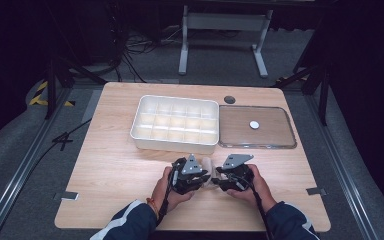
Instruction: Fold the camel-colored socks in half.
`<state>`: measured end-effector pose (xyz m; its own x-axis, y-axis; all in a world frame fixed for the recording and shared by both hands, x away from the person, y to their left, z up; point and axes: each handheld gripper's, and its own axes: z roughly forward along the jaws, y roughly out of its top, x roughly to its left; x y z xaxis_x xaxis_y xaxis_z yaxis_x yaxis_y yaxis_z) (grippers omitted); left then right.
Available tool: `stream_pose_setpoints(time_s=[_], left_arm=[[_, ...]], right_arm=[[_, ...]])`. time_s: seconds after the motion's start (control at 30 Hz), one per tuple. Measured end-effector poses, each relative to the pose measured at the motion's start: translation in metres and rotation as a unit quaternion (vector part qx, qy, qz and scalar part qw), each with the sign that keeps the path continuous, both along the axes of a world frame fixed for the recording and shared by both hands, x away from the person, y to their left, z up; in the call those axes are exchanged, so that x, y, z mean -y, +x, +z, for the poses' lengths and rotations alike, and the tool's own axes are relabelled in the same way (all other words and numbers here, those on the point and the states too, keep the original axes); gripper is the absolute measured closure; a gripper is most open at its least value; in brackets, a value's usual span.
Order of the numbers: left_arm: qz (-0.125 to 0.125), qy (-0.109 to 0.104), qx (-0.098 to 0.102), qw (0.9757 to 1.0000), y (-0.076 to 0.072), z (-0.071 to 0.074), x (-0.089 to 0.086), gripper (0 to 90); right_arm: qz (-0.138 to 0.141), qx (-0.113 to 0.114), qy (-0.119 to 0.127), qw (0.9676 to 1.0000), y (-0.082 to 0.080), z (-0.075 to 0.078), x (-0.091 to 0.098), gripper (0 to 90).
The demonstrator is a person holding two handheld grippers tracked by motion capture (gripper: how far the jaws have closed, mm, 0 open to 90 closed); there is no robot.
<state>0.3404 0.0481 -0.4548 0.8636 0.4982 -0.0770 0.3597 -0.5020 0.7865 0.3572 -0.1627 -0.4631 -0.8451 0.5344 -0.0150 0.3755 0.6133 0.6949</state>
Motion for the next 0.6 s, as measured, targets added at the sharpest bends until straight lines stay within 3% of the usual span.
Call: stream_pose_setpoints(time_s=[0.13,0.23,0.33,0.6], left_arm=[[-0.001,0.0,-0.002,1.0,0.002,-0.001,-0.001,79.0],[-0.003,0.0,-0.001,1.0,0.002,0.0,-0.002,79.0],[-0.006,0.0,-0.001,1.0,0.002,0.0,0.0,78.8],[-0.017,0.0,0.004,0.9998,0.0,-0.004,0.01,76.3]], right_arm=[[-0.007,0.008,0.015,0.9998,0.0,0.01,0.011,57.0],[-0.017,0.013,0.011,0.9997,0.001,0.011,0.015,58.2],[-0.021,-0.002,-0.012,0.9997,0.005,0.004,0.016,64.1],[-0.028,-0.025,0.002,0.9993,0.007,-0.006,0.013,73.4]])
